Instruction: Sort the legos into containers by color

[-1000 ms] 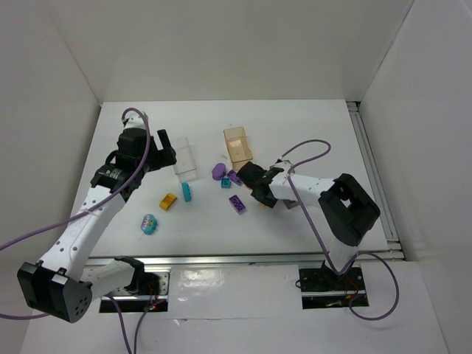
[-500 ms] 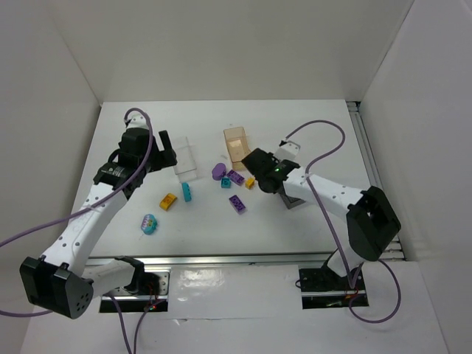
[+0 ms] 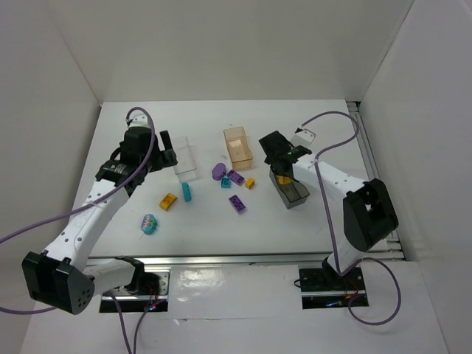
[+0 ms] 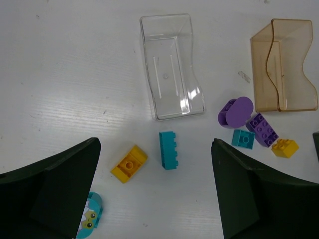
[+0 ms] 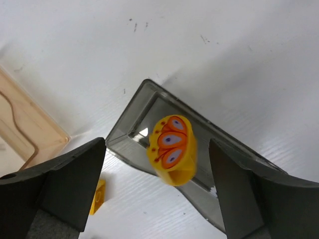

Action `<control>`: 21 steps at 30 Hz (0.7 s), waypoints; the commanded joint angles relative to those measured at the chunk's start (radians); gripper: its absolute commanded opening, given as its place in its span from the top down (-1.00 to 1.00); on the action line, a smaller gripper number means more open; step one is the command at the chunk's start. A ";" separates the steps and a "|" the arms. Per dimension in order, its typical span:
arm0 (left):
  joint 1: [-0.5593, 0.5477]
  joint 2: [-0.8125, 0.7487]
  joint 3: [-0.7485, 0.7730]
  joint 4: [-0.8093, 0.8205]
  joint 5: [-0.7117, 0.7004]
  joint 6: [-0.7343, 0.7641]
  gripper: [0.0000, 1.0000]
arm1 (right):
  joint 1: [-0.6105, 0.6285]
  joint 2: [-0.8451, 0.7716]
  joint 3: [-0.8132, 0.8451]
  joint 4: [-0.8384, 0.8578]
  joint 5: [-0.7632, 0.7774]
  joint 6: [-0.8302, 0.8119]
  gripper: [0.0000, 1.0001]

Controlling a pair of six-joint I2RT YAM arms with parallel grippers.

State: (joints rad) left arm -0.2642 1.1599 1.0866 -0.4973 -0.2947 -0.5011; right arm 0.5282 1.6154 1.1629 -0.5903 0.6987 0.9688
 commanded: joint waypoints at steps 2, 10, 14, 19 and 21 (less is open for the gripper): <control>0.005 -0.002 0.039 0.005 -0.018 -0.001 -1.00 | 0.084 -0.023 0.058 0.007 0.057 -0.007 -0.82; 0.005 -0.002 0.039 -0.004 -0.009 -0.010 -1.00 | 0.227 0.040 0.024 0.066 -0.016 -0.007 -0.63; 0.005 0.007 0.039 -0.015 -0.029 -0.010 -1.00 | 0.227 0.112 0.043 0.133 -0.128 -0.044 -0.57; 0.005 -0.002 0.039 -0.015 -0.029 -0.010 -1.00 | 0.182 0.181 0.070 0.158 -0.202 -0.064 -0.39; 0.005 -0.002 0.039 -0.015 -0.029 -0.010 -1.00 | 0.170 0.190 0.070 0.191 -0.237 -0.064 -0.35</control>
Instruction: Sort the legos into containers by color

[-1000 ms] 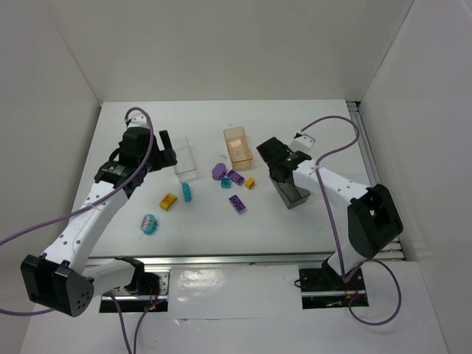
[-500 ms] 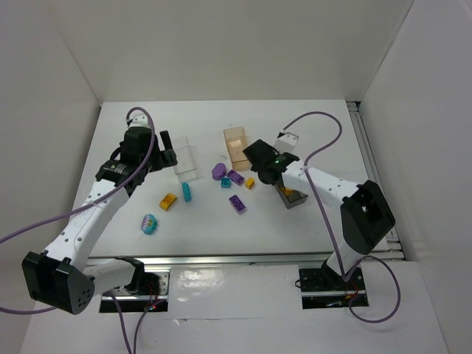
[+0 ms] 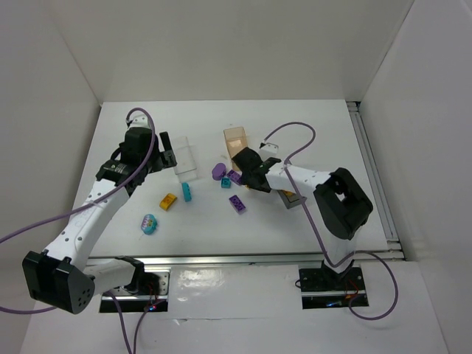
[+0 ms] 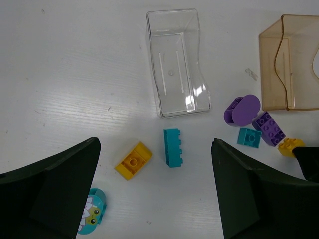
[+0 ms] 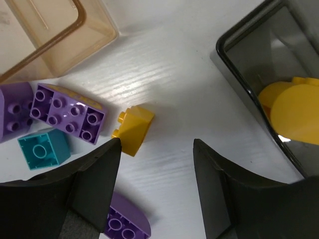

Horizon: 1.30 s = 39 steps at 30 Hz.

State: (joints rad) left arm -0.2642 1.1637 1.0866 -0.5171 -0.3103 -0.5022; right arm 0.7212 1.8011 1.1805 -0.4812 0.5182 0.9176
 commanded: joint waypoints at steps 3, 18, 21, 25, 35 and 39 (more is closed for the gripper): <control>0.005 -0.006 0.039 0.005 -0.004 -0.009 -1.00 | -0.048 0.023 0.053 0.105 -0.089 -0.013 -0.31; 0.005 0.004 0.039 -0.004 0.005 -0.009 -1.00 | -0.058 0.064 0.062 0.107 -0.119 -0.003 0.17; 0.005 0.004 0.039 -0.004 0.005 -0.009 -1.00 | -0.049 0.006 0.053 0.079 -0.075 -0.003 0.28; 0.005 0.013 0.039 -0.004 0.025 -0.009 -1.00 | -0.040 -0.106 0.028 0.043 0.023 -0.012 0.33; -0.004 0.053 0.067 -0.034 0.025 0.004 -1.00 | -0.183 -0.272 -0.074 -0.019 0.099 -0.022 0.33; -0.004 0.062 0.067 -0.053 -0.003 -0.009 -1.00 | -0.213 -0.267 -0.097 0.023 0.072 -0.040 0.33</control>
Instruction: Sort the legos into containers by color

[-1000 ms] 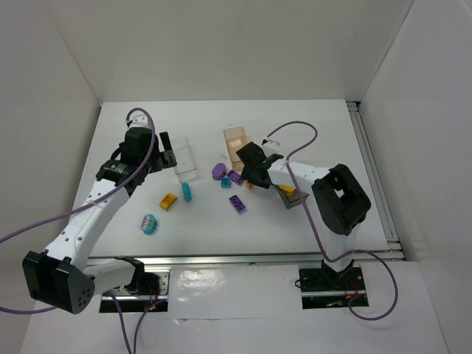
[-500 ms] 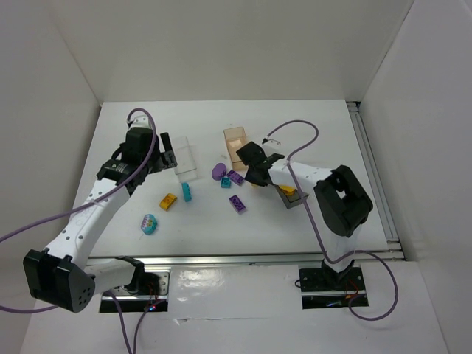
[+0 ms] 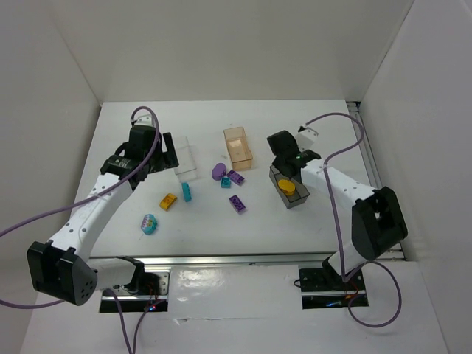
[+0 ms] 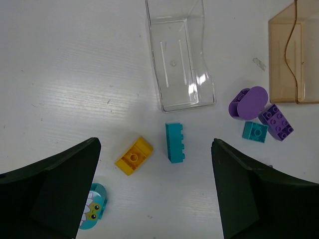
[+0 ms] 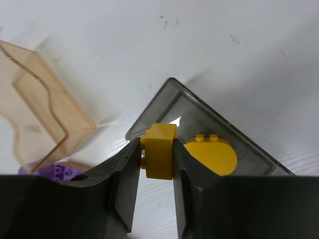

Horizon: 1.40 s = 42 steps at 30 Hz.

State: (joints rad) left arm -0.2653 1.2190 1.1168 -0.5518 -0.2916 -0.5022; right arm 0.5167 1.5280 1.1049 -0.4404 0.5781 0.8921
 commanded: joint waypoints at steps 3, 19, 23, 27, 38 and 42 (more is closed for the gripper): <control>-0.003 0.007 0.046 -0.030 -0.037 -0.018 -1.00 | -0.020 0.044 0.013 -0.032 0.012 -0.015 -0.06; 0.024 0.010 0.101 -0.148 -0.193 -0.107 -1.00 | 0.417 0.197 0.191 0.147 -0.145 -0.229 -0.78; 0.103 -0.038 0.110 -0.160 -0.160 -0.110 -1.00 | 0.541 0.338 0.274 0.190 -0.172 -0.269 -0.90; 0.167 0.003 0.143 -0.210 -0.093 -0.042 -0.87 | 0.551 0.385 0.331 0.108 -0.097 -0.243 -0.90; 0.167 0.062 0.101 -0.200 0.025 -0.022 -0.87 | 0.491 0.314 0.158 0.058 0.009 -0.407 -0.97; 0.167 0.080 0.101 -0.191 0.034 -0.022 -0.87 | 0.473 0.336 0.133 0.069 0.022 -0.444 -1.00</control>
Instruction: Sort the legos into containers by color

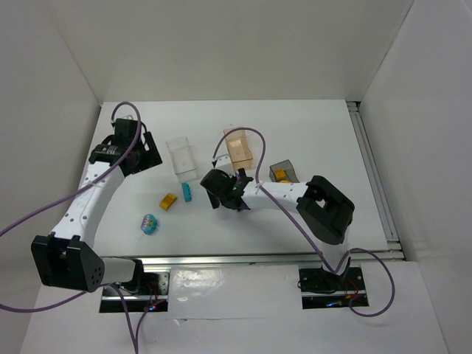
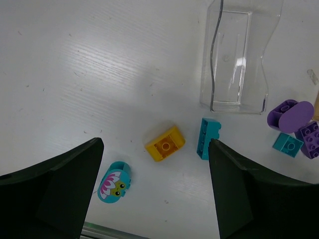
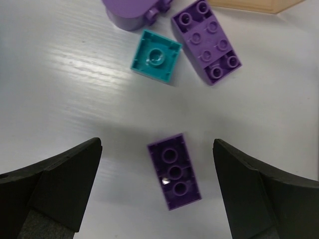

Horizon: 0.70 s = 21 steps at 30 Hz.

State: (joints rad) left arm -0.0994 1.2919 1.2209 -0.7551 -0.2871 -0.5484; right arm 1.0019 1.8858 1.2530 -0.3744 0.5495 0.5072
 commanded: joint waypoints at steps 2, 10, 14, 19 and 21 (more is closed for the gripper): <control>0.001 0.007 -0.003 0.013 0.029 0.033 -0.87 | -0.013 -0.022 -0.044 0.050 0.050 -0.085 -1.00; 0.001 0.017 -0.014 0.023 0.051 0.033 -0.87 | -0.054 -0.025 -0.133 0.103 -0.045 -0.053 -0.85; 0.001 0.017 -0.023 0.033 0.060 0.033 -0.87 | -0.054 -0.051 -0.165 0.129 -0.074 -0.053 -0.53; 0.001 0.017 -0.023 0.033 0.060 0.042 -0.87 | -0.054 -0.070 -0.165 0.129 -0.083 -0.035 -0.12; 0.001 0.017 -0.023 0.033 0.060 0.042 -0.87 | -0.054 -0.106 -0.165 0.129 -0.092 -0.026 0.10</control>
State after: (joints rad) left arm -0.0990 1.3079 1.2037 -0.7376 -0.2359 -0.5247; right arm 0.9546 1.8511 1.0981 -0.2665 0.4713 0.4637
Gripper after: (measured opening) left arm 0.938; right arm 0.477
